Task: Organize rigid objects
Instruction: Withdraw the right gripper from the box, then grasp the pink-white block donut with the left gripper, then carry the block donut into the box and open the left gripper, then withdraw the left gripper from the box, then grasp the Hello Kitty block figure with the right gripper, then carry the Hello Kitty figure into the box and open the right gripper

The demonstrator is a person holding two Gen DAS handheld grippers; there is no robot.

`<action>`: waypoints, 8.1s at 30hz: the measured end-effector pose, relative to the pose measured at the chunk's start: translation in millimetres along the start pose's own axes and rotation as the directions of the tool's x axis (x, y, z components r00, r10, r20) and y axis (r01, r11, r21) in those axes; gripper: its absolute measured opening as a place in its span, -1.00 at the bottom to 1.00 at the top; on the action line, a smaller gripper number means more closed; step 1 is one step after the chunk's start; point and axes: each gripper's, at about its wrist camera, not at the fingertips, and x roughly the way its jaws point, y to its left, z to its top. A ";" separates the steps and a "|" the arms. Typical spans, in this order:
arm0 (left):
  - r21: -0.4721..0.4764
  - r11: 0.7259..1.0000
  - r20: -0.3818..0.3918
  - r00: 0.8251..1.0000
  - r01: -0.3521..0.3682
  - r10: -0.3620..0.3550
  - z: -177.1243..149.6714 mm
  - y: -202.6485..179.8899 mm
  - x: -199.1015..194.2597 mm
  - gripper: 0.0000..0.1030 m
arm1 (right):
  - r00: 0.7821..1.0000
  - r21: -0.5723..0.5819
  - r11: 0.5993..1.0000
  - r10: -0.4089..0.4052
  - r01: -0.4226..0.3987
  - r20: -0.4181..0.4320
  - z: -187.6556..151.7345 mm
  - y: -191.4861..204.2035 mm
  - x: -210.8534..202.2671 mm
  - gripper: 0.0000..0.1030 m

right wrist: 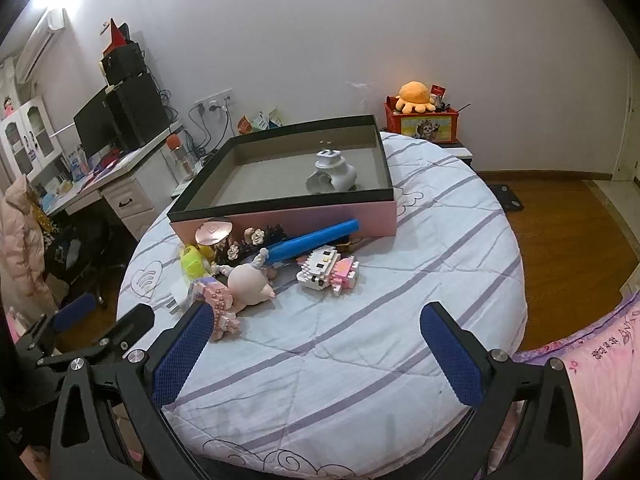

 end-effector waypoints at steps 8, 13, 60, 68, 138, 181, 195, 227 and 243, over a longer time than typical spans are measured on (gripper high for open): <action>-0.008 1.000 -0.062 0.998 0.025 -0.025 -6.2 -5.0 24.9 1.00 | 1.000 0.012 1.000 0.001 -0.001 -0.011 -1.5 -5.6 3.1 1.00; 0.008 0.999 -0.085 0.995 0.053 -0.052 -7.8 -13.2 44.8 1.00 | 1.000 0.014 1.000 -0.003 0.004 -0.025 -2.9 -7.0 9.5 1.00; 0.008 0.993 -0.126 0.985 0.120 -0.118 -2.9 -6.2 73.9 0.29 | 0.997 0.022 1.000 -0.020 0.022 -0.068 -5.5 -16.6 29.7 1.00; 0.025 0.993 -0.098 0.989 0.112 -0.109 22.4 -11.4 54.7 0.29 | 0.997 0.020 1.000 -0.014 0.015 -0.080 2.2 -12.8 31.9 1.00; -0.009 1.000 -0.015 1.000 0.017 -0.018 68.9 17.5 26.7 1.00 | 0.999 -0.001 0.999 -0.038 0.038 -0.006 55.6 -12.4 31.7 1.00; -0.039 0.999 -0.035 0.999 -0.004 0.003 33.2 32.9 39.0 1.00 | 0.971 -0.087 0.983 -0.175 0.162 -0.163 13.0 -2.6 125.3 0.64; -0.023 1.000 -0.025 1.000 -0.001 0.001 35.6 25.6 33.8 1.00 | 0.979 -0.129 0.984 -0.140 0.121 -0.148 12.0 5.1 115.2 0.17; -0.060 0.996 -0.020 0.998 -0.063 0.062 157.6 49.5 116.3 1.00 | 0.993 -0.156 0.988 -0.009 -0.010 -0.121 149.0 47.3 148.1 0.18; -0.104 0.993 -0.129 0.990 -0.065 0.051 168.5 66.9 205.0 1.00 | 0.954 -0.171 0.985 -0.053 0.002 -0.294 167.1 44.4 247.9 0.18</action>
